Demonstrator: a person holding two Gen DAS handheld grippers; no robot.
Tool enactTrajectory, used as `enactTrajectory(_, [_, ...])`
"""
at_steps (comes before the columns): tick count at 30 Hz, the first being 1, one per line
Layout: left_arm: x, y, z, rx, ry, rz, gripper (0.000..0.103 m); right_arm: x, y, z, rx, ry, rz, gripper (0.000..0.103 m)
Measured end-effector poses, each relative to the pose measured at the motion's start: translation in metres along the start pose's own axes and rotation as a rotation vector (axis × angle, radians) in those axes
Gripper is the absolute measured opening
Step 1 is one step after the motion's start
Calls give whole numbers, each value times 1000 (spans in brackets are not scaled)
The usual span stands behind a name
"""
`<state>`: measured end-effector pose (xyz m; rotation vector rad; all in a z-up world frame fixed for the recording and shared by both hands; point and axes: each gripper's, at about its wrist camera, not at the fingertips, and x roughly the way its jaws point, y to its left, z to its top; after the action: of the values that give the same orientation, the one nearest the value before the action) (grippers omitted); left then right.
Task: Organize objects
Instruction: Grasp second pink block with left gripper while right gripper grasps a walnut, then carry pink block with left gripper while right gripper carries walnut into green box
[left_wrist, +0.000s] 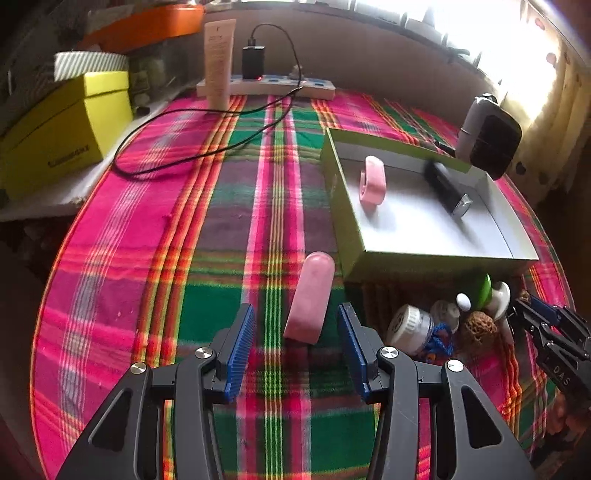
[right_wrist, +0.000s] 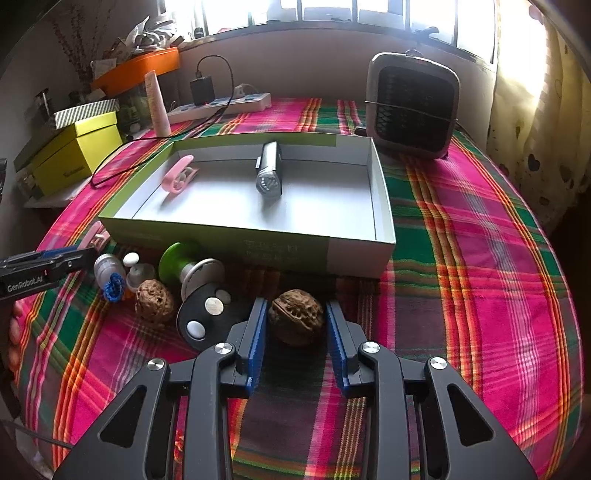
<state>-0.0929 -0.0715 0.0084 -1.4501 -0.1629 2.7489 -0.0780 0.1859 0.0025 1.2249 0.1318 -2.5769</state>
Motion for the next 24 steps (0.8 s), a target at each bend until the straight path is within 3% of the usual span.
enactTrajectory(12, [6,-3,5,40,-19,37,43,1,0,1,1,0,0,32])
enactTrajectory(16, [7,-1,7,45,-26,56,29,2,0,2,2,1,-1,32])
enactTrajectory(24, [8,0,7,52,-30,67,20,3,0,2,2,1,0,32])
